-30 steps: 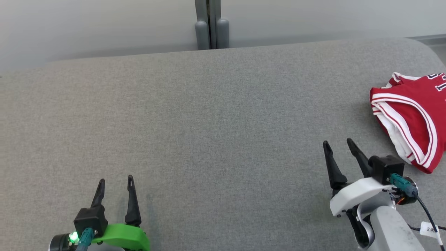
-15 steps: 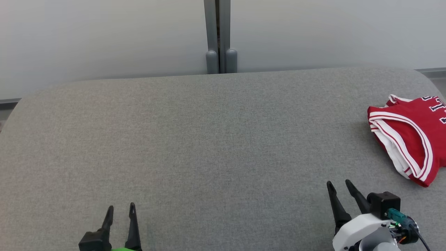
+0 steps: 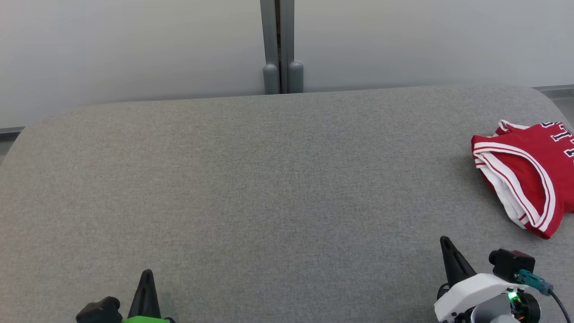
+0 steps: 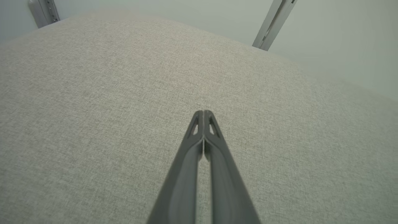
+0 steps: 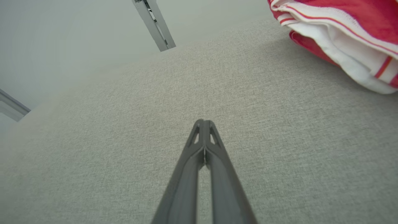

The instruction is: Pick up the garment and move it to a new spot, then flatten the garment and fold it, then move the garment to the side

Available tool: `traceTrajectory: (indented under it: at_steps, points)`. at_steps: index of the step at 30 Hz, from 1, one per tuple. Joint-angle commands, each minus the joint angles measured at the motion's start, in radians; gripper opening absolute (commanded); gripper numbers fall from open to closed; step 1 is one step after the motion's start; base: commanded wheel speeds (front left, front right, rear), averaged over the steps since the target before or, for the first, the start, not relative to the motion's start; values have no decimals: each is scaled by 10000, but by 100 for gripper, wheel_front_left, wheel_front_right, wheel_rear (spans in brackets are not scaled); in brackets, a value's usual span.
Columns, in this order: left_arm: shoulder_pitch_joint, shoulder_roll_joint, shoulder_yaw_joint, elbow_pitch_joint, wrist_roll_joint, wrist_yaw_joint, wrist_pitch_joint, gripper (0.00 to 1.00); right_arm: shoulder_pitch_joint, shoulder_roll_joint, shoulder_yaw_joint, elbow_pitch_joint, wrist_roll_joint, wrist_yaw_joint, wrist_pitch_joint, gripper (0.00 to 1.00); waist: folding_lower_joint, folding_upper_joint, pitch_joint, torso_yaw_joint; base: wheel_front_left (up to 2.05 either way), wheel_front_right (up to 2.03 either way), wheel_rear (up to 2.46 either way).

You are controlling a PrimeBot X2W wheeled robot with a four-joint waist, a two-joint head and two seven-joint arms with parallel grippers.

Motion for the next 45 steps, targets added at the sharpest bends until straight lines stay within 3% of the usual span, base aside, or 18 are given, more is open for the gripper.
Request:
traceTrajectory:
  at_steps: [1,20,45]
  points:
    - [-343,23,90,-192,-456,-49,88,0,-159,-47,-57,-252,443,-2,89,0,0,0,1,-6,0,0,0]
    - [-732,37,472,-414,-3441,-309,872,0,-152,-68,-301,-824,3435,-4,846,0,0,0,8,-87,0,0,0]
    - [-1154,54,886,-626,-6516,-583,1686,0,-182,-89,-582,-1377,6513,-7,1657,0,0,0,16,-192,0,0,0]
